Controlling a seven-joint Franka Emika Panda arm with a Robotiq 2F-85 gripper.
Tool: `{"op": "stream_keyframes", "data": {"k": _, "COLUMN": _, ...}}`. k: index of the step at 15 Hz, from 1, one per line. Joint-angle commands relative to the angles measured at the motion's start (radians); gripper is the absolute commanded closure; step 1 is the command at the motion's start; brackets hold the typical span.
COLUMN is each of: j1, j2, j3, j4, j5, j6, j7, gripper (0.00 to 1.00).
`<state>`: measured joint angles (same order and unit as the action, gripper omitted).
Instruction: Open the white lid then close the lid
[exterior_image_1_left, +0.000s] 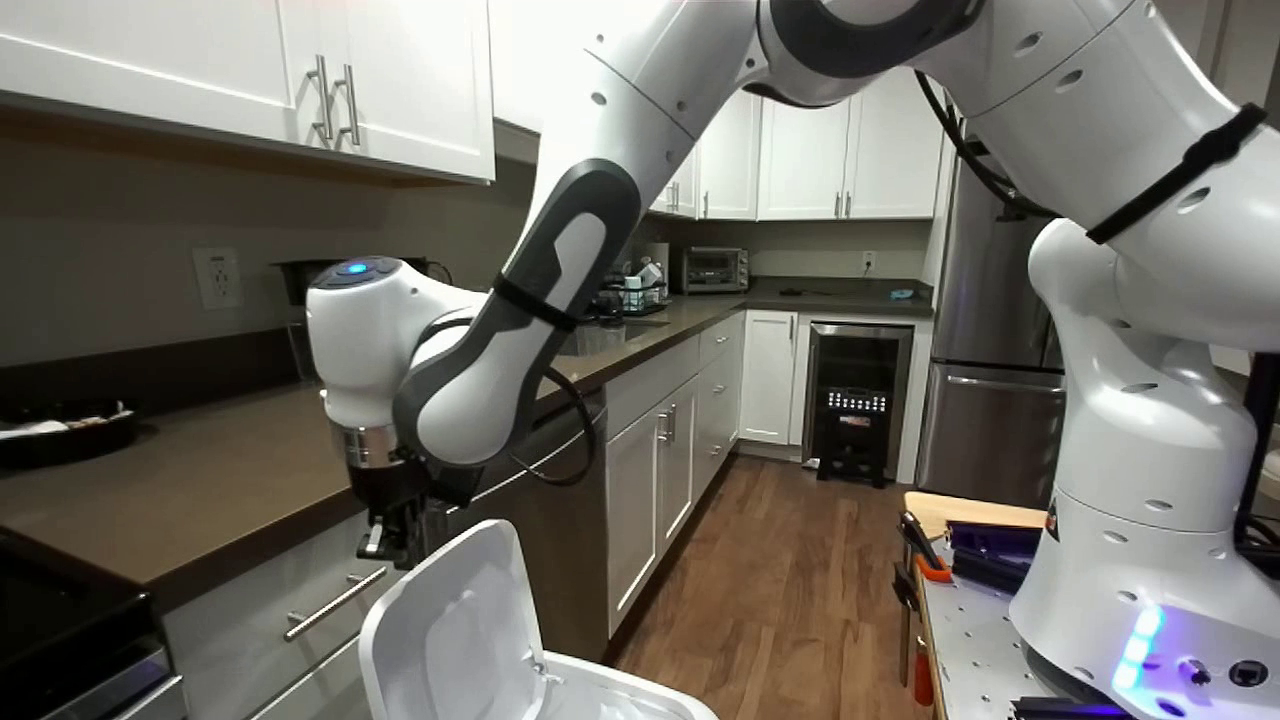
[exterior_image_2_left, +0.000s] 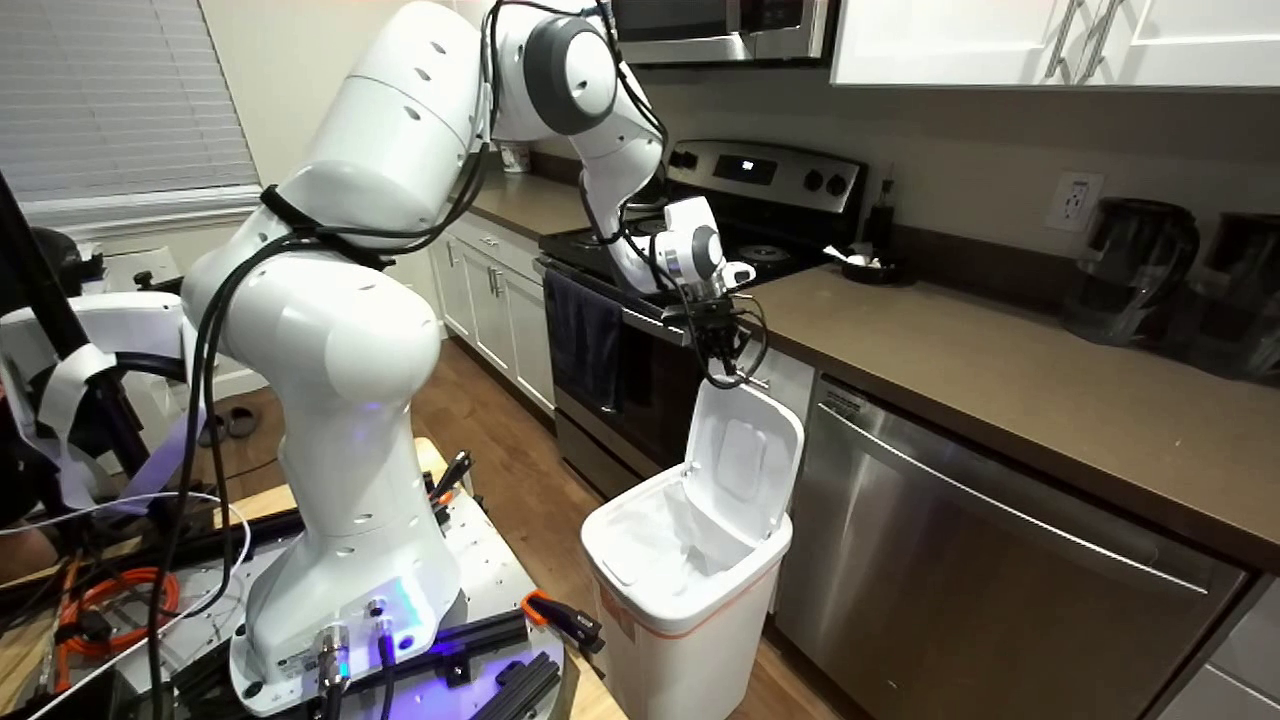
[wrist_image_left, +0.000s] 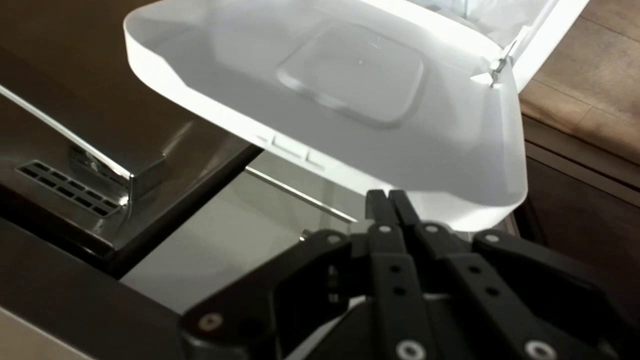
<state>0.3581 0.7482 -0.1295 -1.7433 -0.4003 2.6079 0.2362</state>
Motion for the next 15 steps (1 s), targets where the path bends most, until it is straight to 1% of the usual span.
{"op": "stream_keyframes", "data": {"k": 1, "j1": -0.002, "j2": 0.001, "j3": 0.001, "j4": 0.038, "j5": -0.008, "j6": -0.031, "j7": -0.016, "gripper": 0.94}}
{"op": "stream_keyframes", "data": {"k": 4, "j1": 0.003, "j2": 0.033, "j3": -0.025, "j4": 0.064, "j5": -0.031, "j6": 0.006, "j7": 0.002, "gripper": 0.94}}
{"op": "stream_keyframes", "data": {"k": 7, "j1": 0.003, "j2": 0.069, "j3": -0.042, "j4": 0.079, "j5": -0.037, "j6": 0.038, "j7": 0.006, "gripper": 0.94}}
{"op": "stream_keyframes", "data": {"k": 9, "j1": -0.008, "j2": 0.102, "j3": -0.044, "j4": 0.083, "j5": -0.027, "j6": 0.08, "j7": -0.004, "gripper": 0.94}}
{"op": "stream_keyframes", "data": {"k": 12, "j1": -0.028, "j2": 0.155, "j3": -0.039, "j4": 0.082, "j5": 0.0, "j6": 0.112, "j7": -0.027, "gripper": 0.94}}
{"op": "stream_keyframes", "data": {"k": 15, "j1": -0.063, "j2": 0.146, "j3": 0.001, "j4": 0.069, "j5": 0.048, "j6": 0.06, "j7": -0.063, "gripper": 0.94}}
